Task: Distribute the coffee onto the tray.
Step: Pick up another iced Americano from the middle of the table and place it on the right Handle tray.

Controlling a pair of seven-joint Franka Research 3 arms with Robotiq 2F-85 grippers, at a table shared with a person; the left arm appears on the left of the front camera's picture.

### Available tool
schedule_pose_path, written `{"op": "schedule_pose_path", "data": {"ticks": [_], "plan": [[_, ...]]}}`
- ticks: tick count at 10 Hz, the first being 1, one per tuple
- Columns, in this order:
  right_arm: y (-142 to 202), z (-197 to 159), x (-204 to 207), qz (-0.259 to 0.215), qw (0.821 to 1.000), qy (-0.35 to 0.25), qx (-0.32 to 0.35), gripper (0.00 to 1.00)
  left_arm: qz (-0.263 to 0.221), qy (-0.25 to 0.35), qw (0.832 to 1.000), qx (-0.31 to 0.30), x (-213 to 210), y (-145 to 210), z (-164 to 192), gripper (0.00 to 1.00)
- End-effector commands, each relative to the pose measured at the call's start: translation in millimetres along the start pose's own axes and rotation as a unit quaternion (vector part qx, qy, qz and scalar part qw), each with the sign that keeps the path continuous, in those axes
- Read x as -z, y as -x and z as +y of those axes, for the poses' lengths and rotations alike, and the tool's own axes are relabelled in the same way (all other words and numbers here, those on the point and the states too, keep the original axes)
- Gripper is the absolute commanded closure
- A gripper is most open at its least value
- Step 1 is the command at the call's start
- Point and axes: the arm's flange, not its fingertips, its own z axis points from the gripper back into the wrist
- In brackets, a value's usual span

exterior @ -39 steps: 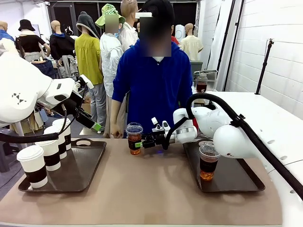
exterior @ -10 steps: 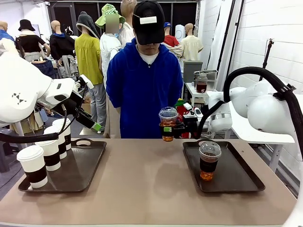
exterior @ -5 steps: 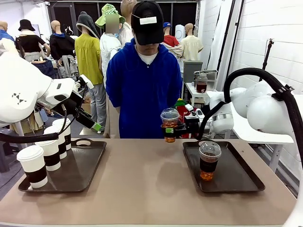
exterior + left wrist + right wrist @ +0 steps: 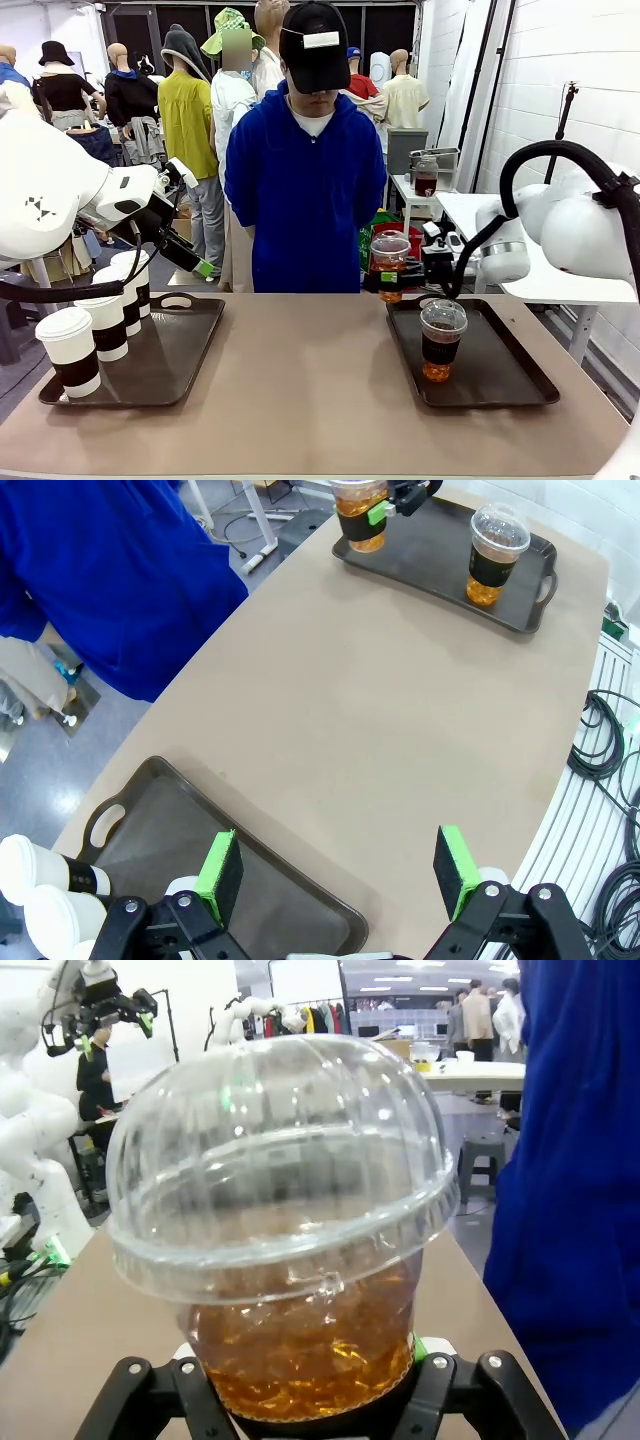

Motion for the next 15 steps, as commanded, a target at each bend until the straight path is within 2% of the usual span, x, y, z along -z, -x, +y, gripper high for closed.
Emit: {"op": "schedule_pose_path", "data": {"ticks": [1,8,15], "plan": [[5,16,-11,-0.025,1.000,0.006,-0.014,0.39,-0.001,0.001,1.000,-0.002,0,1,1,0.00],[58,17,-48,-0.036,0.998,0.030,-0.038,0.39,-0.001,0.001,1.000,-0.002,0,1,1,0.00],[84,13,-60,-0.057,0.997,0.044,-0.023,0.39,-0.001,0.001,1.000,-0.002,0,1,1,0.00]]}}
